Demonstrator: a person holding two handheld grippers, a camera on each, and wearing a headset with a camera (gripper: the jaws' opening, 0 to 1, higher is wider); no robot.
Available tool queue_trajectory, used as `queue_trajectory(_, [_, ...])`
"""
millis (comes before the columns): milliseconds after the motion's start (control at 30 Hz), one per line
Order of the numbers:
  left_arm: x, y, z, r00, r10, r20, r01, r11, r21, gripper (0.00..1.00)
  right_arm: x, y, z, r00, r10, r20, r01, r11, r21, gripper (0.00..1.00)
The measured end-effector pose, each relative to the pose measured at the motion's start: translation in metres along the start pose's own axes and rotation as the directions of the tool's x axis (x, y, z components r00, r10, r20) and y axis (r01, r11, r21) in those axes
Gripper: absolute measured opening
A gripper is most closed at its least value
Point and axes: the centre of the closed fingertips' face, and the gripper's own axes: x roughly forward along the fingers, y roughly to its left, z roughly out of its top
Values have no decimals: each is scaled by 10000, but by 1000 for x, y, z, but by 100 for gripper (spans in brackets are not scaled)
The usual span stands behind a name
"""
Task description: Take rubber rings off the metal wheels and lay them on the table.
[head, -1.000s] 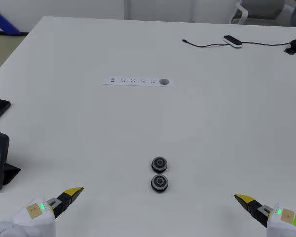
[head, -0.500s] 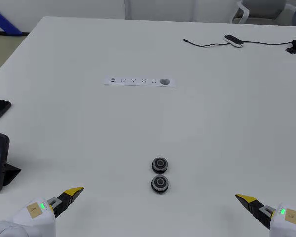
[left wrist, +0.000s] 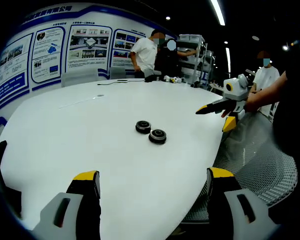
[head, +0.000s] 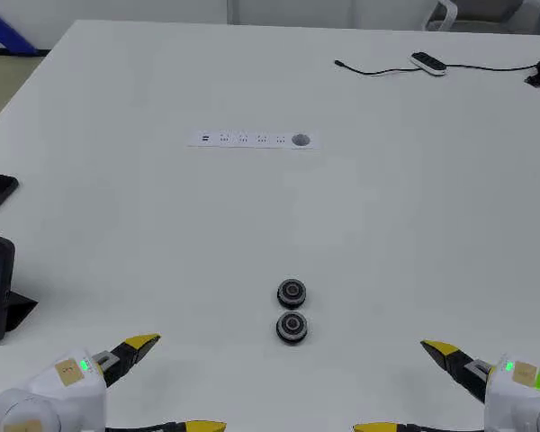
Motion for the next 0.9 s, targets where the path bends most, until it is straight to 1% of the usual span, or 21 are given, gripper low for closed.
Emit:
queue_trajectory(200, [6,-1,7,10000,-89,-7,89,9999,110,86,10,7,6,9996,261,101,-262,9996,131,96])
queue_trajectory(500, [17,-2,14,9993,-310,-184,316,9990,320,82,22,15,14,9979,570,315,-581,9977,336,95])
queue_trajectory(733, [26,-2,19,9985,-443,-318,456,9981,418,78,30,16,20,9960,735,503,-761,9957,524,95])
queue_trajectory(800, [28,-4,22,9983,-483,-326,498,9977,466,77,31,17,20,9955,792,521,-821,9950,570,95])
queue_trajectory(833, [30,-3,21,9978,-532,-407,551,9973,479,76,32,17,20,9952,812,544,-846,9944,631,95])
queue_trajectory(900, [33,-3,23,9973,-582,-444,608,9964,584,75,34,18,21,9944,860,617,-906,9929,771,95])
